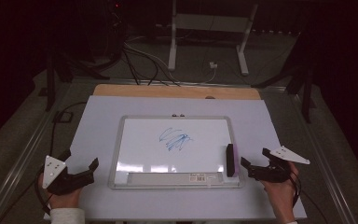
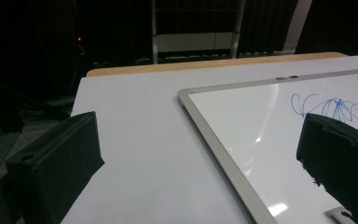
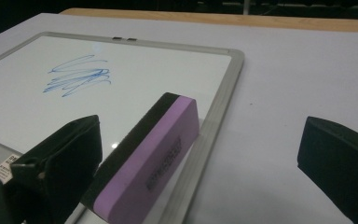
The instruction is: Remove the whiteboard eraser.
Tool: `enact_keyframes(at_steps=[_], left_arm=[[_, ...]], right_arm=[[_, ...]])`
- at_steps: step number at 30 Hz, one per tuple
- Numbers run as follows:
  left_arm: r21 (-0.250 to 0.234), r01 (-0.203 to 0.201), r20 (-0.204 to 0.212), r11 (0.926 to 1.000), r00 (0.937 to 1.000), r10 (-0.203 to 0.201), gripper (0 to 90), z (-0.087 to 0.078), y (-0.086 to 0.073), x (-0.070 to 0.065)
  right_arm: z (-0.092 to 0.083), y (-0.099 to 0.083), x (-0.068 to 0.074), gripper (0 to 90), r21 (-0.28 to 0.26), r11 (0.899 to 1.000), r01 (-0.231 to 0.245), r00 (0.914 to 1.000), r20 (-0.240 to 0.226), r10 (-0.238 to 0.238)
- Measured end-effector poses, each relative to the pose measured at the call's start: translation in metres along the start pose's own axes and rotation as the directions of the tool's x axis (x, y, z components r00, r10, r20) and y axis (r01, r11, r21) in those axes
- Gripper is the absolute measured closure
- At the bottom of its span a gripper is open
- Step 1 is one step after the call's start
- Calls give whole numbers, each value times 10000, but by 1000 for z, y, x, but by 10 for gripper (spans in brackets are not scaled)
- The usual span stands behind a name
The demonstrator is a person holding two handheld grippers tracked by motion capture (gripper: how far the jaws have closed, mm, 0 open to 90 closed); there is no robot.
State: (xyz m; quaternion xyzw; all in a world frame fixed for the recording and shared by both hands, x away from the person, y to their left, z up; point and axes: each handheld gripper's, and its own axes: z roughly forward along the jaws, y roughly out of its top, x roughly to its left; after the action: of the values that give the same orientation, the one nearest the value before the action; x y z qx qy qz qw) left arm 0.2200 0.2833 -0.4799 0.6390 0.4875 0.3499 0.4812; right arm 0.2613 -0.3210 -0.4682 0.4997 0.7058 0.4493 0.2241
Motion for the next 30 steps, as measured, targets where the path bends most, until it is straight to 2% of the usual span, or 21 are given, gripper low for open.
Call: enact_keyframes(at_steps=[9, 11, 16, 19, 21, 23, 28, 30], left_arm=[[154, -96, 40, 9998, 9999, 95, 6, 2, -2, -2], [161, -96, 20, 9998, 10000, 95, 6, 2, -2, -2], [174, -53, 10, 9998, 10000, 53, 6, 3, -3, -1], [187, -63, 4, 9998, 10000, 63, 6, 3, -3, -2], [198, -84, 13, 9998, 10000, 84, 6, 3, -3, -2], [212, -116, 27, 9997, 9999, 115, 6, 3, -3, -2], [221, -126, 14, 9997, 9999, 126, 6, 3, -3, -2], [233, -141, 23, 9996, 9999, 141, 6, 3, -3, -2]], right_arm=[[10, 3, 3, 4, 561, 9979, -339, 9994, -61, 343], [14, 3, 5, 27, 870, 9954, -403, 9992, -34, 407], [18, 2, 7, 66, 1174, 9918, -503, 9986, -111, 519], [20, 1, 7, 148, 1350, 9891, -585, 9977, -255, 625], [21, 1, 7, 168, 1405, 9882, -617, 9976, -229, 656], [22, 0, 8, 253, 1554, 9858, -631, 9975, -203, 670], [25, -2, 10, 336, 1824, 9816, -564, 9970, -411, 649], [26, -2, 11, 373, 1910, 9792, -685, 9951, -565, 806]])
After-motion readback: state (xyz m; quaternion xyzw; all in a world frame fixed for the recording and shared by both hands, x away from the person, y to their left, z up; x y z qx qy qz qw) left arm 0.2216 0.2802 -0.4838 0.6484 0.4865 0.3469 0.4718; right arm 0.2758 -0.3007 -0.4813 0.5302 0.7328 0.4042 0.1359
